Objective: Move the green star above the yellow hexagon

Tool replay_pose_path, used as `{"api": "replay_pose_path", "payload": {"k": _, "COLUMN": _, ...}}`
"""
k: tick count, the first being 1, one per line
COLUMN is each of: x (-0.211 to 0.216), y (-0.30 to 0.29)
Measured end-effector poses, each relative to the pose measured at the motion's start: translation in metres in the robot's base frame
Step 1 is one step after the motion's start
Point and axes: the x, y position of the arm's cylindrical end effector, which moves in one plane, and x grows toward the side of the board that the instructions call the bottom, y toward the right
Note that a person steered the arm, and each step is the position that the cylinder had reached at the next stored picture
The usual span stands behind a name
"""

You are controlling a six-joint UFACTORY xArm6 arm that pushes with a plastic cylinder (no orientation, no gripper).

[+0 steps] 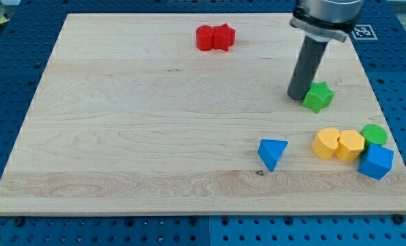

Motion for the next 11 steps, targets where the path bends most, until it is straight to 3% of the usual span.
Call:
{"api": "replay_pose_path", "payload": {"k": 2, "x": -0.034, "y": 0.005}}
{"api": "replay_pose_path", "payload": {"k": 6, "x": 0.013, "y": 0.069}}
{"api": "replay_pose_path", "payload": {"k": 7, "x": 0.013, "y": 0.065}}
{"api": "replay_pose_path", "payload": {"k": 9, "x": 0.013, "y": 0.0}}
{"api": "replay_pose_path", "payload": {"k": 11, "x": 0.016, "y": 0.007}}
